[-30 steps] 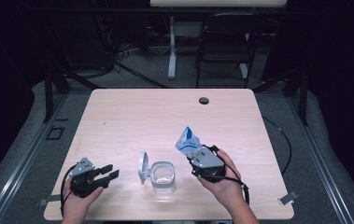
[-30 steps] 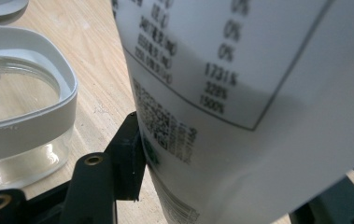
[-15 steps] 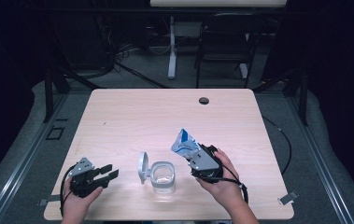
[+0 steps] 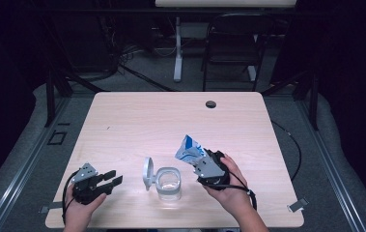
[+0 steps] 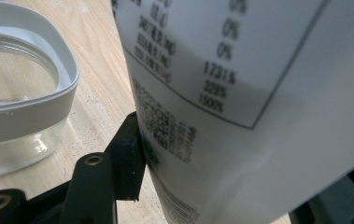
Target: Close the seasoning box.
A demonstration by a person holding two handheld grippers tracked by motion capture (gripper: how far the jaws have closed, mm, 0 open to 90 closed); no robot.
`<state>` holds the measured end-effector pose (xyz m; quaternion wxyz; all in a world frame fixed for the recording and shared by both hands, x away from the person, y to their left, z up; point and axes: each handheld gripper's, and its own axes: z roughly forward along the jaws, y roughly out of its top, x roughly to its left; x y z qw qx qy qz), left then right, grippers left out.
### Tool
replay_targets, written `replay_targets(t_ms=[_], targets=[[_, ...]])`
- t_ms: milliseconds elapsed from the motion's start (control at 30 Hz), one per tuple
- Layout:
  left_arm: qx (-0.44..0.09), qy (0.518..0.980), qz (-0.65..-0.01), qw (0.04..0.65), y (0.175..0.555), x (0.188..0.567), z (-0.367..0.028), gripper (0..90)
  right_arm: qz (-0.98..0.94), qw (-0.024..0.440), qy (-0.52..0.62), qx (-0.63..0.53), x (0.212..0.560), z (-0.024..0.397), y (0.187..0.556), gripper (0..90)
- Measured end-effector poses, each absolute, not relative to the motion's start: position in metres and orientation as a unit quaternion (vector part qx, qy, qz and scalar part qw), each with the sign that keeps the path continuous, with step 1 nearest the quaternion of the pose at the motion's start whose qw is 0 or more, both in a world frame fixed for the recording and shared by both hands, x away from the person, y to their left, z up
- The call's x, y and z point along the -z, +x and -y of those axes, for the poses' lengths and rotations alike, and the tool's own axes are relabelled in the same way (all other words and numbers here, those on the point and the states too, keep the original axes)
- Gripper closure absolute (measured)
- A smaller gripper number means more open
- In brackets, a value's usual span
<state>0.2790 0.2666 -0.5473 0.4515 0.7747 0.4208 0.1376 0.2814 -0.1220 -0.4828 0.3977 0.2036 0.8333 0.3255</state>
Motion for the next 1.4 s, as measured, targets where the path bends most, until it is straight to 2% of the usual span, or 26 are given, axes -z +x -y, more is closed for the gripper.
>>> replay_targets(t_ms=[767, 1400], targets=[[-0.139, 0.774, -0.423, 0.45, 0.28, 0.548, -0.268, 59.7, -0.845, 0.415, 0.164, -0.295, 0.486, 0.114, 0.276, 44.9], [-0.136, 0.775, -0.424, 0.449, 0.28, 0.548, -0.269, 59.5, -0.835, 0.461, 0.136, -0.268, 0.492, 0.107, 0.271, 45.0]])
